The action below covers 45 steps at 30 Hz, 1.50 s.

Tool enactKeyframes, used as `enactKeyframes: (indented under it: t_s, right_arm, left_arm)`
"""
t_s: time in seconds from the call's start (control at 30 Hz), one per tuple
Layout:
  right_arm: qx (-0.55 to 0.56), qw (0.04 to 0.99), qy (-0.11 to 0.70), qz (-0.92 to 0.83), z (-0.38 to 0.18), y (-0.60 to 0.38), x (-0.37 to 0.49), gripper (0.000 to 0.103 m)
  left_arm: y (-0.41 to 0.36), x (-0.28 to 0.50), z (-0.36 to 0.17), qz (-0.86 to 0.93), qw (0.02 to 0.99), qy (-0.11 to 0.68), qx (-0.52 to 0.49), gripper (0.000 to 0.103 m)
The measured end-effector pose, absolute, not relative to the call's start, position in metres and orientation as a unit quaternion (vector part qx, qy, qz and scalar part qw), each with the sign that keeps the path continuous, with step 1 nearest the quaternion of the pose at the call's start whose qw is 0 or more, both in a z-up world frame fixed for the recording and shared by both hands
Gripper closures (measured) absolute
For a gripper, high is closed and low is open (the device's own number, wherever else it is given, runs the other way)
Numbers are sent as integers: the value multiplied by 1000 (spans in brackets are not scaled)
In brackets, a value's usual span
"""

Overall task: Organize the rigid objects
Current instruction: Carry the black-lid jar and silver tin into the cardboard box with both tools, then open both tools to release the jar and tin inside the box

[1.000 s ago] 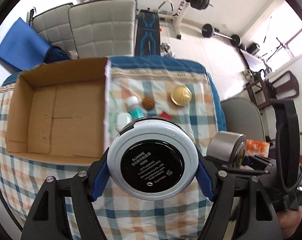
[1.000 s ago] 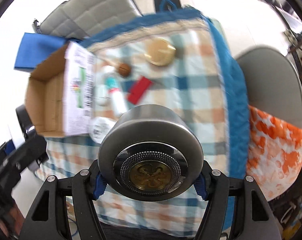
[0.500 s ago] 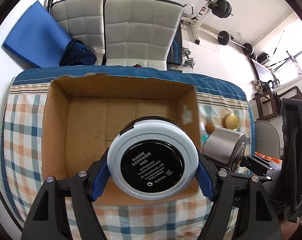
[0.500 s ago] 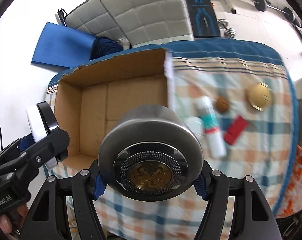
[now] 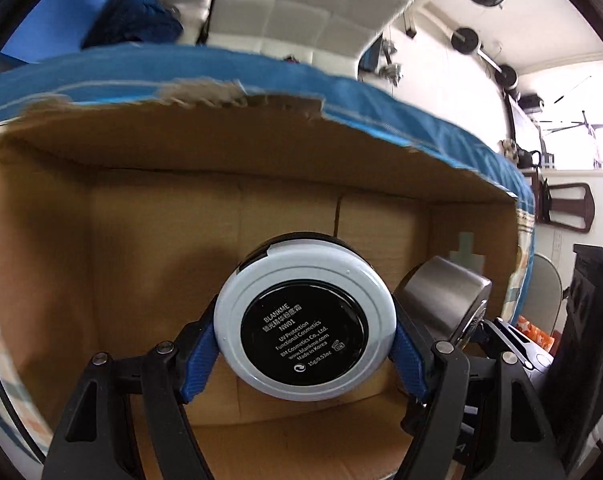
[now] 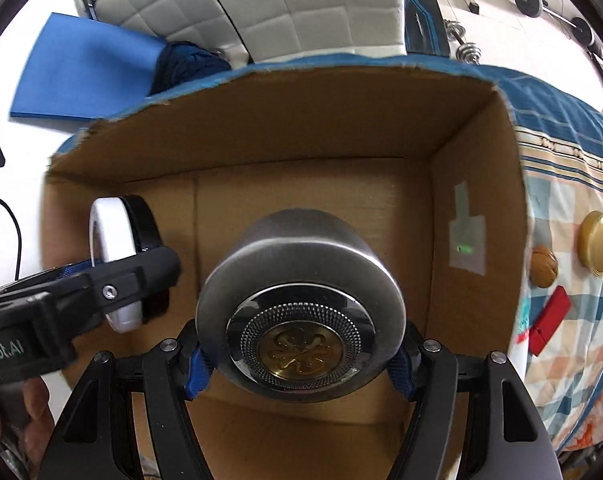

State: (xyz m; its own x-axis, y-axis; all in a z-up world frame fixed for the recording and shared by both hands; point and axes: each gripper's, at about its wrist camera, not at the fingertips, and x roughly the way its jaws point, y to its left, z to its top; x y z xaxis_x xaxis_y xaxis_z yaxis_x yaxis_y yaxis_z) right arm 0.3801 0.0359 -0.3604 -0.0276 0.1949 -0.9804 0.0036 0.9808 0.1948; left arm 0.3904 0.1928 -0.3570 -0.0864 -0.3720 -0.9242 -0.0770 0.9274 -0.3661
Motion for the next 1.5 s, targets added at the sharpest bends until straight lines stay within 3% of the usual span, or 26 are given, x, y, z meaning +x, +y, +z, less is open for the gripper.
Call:
enactKeyframes:
  t_s: [0.27,0.7,1.07,1.17,1.5]
  right_arm:
    - [70,699,711,32,-387,38,397,31]
    - [68,684,726,21,-406,45,413,29]
    - [50,684,727,34,-369,59,403,7]
    - [48,685,725,41,-357,65,392,0]
    - [43,717,694,47,-310,73,321,0]
  left_arm:
    - [181,405,-395,-109,631,754,-148,29]
    - [174,406,-380,-86,631,761,-120,24]
    - [182,369,-324,-88,658,740,-106,6]
    - [184,351,-305,-83,668,733,-96,6]
    - [196,287,-244,-65,727,680,-66,6]
